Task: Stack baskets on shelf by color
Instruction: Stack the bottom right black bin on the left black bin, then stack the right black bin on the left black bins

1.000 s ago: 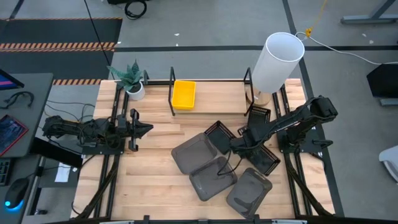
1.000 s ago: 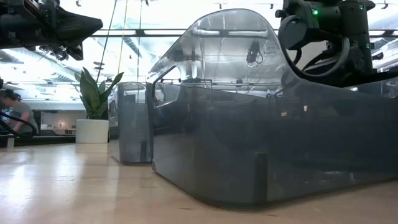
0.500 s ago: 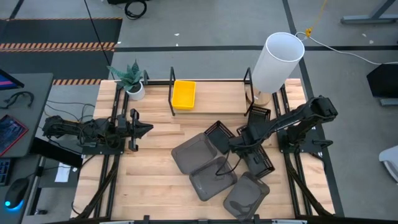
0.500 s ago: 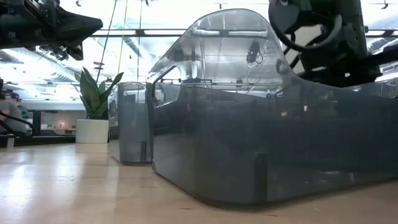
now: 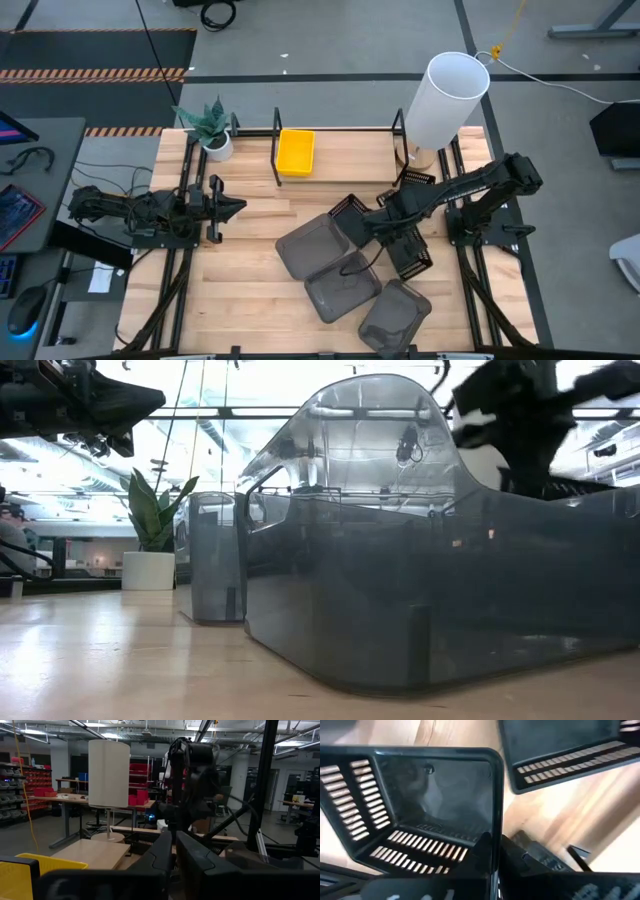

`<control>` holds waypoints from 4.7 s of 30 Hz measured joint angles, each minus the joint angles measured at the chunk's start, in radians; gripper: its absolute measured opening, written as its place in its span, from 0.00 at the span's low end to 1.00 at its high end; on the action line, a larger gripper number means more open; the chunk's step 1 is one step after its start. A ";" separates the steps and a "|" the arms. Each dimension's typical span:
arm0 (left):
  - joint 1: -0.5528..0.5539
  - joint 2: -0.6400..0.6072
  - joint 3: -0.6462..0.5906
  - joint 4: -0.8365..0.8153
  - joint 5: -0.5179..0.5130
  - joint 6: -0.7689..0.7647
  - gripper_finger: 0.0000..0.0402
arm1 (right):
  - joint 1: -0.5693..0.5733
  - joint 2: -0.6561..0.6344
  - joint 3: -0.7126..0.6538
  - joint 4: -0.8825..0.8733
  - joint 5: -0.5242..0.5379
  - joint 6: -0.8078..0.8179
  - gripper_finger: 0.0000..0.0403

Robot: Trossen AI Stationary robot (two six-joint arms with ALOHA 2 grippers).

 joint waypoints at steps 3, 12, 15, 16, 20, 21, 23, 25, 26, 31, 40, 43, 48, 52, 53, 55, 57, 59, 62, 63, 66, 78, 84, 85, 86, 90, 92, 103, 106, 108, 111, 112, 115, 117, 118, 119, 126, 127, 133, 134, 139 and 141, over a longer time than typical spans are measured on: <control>0.000 0.000 0.000 0.000 0.000 0.000 0.06 | -0.017 0.000 0.069 -0.030 0.004 -0.001 0.03; 0.000 0.000 0.000 0.000 0.000 0.000 0.08 | -0.072 0.000 0.235 0.021 0.219 -0.123 0.03; 0.000 0.000 0.000 0.000 0.000 0.000 0.09 | -0.093 0.000 0.243 0.083 0.257 -0.176 0.03; 0.000 0.000 0.000 0.000 0.000 0.000 0.09 | -0.100 0.000 0.243 0.097 0.261 -0.194 0.03; 0.000 0.000 0.000 0.000 0.000 0.000 0.07 | -0.132 0.000 0.236 0.158 0.264 -0.243 0.03; 0.000 0.000 0.000 0.000 0.000 0.000 0.07 | -0.139 0.000 0.235 0.166 0.266 -0.253 0.03; 0.000 0.000 0.000 0.000 0.000 0.000 0.06 | -0.151 0.000 0.235 0.183 0.278 -0.269 0.03; 0.000 0.000 0.000 0.000 0.000 0.000 0.06 | -0.163 0.000 0.234 0.190 0.279 -0.273 0.03; 0.000 0.000 0.000 0.000 0.000 0.000 0.06 | -0.168 0.000 0.234 0.190 0.276 -0.273 0.03; 0.000 0.000 0.000 0.000 0.000 0.000 0.08 | -0.184 0.000 0.234 0.190 0.256 -0.271 0.03; 0.000 0.000 0.000 0.000 0.000 0.000 0.07 | -0.183 0.001 0.141 0.241 0.238 -0.270 0.03; 0.000 0.000 0.000 0.000 0.000 0.000 0.06 | -0.183 0.001 0.123 0.244 0.242 -0.270 0.03; 0.000 0.000 0.000 0.000 0.000 0.000 0.06 | -0.183 0.001 0.118 0.226 0.234 -0.274 0.03; 0.000 0.000 0.000 0.000 0.000 0.000 0.08 | -0.183 0.001 0.118 0.178 0.225 -0.268 0.03; 0.000 0.000 0.000 0.000 0.000 0.000 0.08 | -0.183 0.001 0.118 0.166 0.215 -0.263 0.03; 0.000 0.000 0.000 0.000 0.000 0.000 0.09 | -0.183 0.001 0.118 0.148 0.196 -0.240 0.04; 0.000 0.000 0.000 0.000 0.000 0.000 0.09 | -0.183 0.001 0.118 0.143 0.179 -0.216 0.04; 0.000 0.000 0.000 0.000 0.000 0.000 0.08 | -0.183 0.001 0.118 0.142 0.167 -0.210 0.04; 0.000 0.000 0.000 0.000 0.000 0.000 0.07 | -0.182 0.001 0.118 0.144 0.151 -0.210 0.04; 0.000 0.000 0.000 0.000 0.000 0.000 0.06 | -0.182 0.001 0.118 0.146 0.151 -0.210 0.05; 0.000 0.000 0.000 0.000 0.000 0.000 0.06 | -0.182 0.001 0.118 0.147 0.152 -0.209 0.08; 0.000 0.000 0.000 0.000 0.000 0.000 0.08 | -0.182 0.001 0.118 0.158 0.155 -0.209 0.23; 0.000 0.000 0.000 0.000 0.000 0.000 0.06 | -0.184 0.001 0.118 0.127 0.180 -0.170 0.26; 0.000 0.000 0.000 0.000 0.000 0.000 0.06 | -0.190 0.001 0.118 0.107 0.172 -0.146 0.26; 0.000 0.000 0.000 0.000 0.000 0.000 0.06 | -0.195 0.000 0.116 0.086 0.154 -0.116 0.26; 0.000 0.000 0.000 0.000 0.000 0.000 0.07 | -0.205 -0.001 0.066 -0.003 0.087 0.036 0.26; 0.000 0.000 0.000 0.000 0.000 0.000 0.08 | -0.205 -0.001 0.029 -0.032 0.050 0.105 0.26; 0.000 0.000 0.000 0.000 0.000 0.000 0.07 | -0.194 -0.053 -0.195 -0.014 -0.004 0.312 0.30; 0.000 0.000 0.000 0.000 0.000 0.000 0.06 | -0.194 -0.096 -0.229 -0.004 0.000 0.346 0.34; 0.000 0.000 0.000 0.000 0.000 0.000 0.06 | -0.194 -0.126 -0.253 0.009 0.006 0.375 0.37; 0.000 0.000 0.000 0.000 0.000 0.000 0.06 | -0.197 -0.174 -0.303 0.059 0.026 0.411 0.41; 0.000 0.000 0.000 0.000 0.000 0.000 0.07 | -0.197 -0.185 -0.321 0.078 0.031 0.420 0.43; 0.000 0.000 0.000 0.000 0.000 0.000 0.08 | -0.197 -0.206 -0.377 0.144 0.053 0.439 0.46; 0.000 0.000 0.000 0.000 0.000 0.000 0.09 | -0.197 -0.207 -0.409 0.182 0.068 0.442 0.47; 0.000 0.000 0.000 0.000 0.000 0.000 0.09 | -0.197 -0.204 -0.423 0.194 0.077 0.442 0.47; 0.000 0.000 0.000 0.000 0.000 0.000 0.09 | -0.197 -0.199 -0.435 0.202 0.086 0.441 0.47; 0.000 0.000 0.000 0.000 0.000 0.000 0.07 | -0.197 -0.182 -0.490 0.243 0.144 0.433 0.45; 0.000 0.000 0.000 0.000 0.000 0.000 0.07 | -0.197 -0.183 -0.496 0.249 0.143 0.433 0.44; 0.000 0.000 0.000 0.000 0.000 0.000 0.07 | -0.196 -0.180 -0.511 0.265 0.118 0.432 0.38; 0.000 0.000 0.000 0.000 0.000 0.000 0.08 | -0.197 -0.180 -0.511 0.265 0.114 0.432 0.37; 0.000 0.000 0.000 0.000 0.000 0.000 0.09 | -0.192 -0.180 -0.511 0.267 0.062 0.432 0.24; 0.000 0.000 0.000 0.000 0.000 0.000 0.08 | -0.184 -0.180 -0.511 0.272 0.029 0.439 0.17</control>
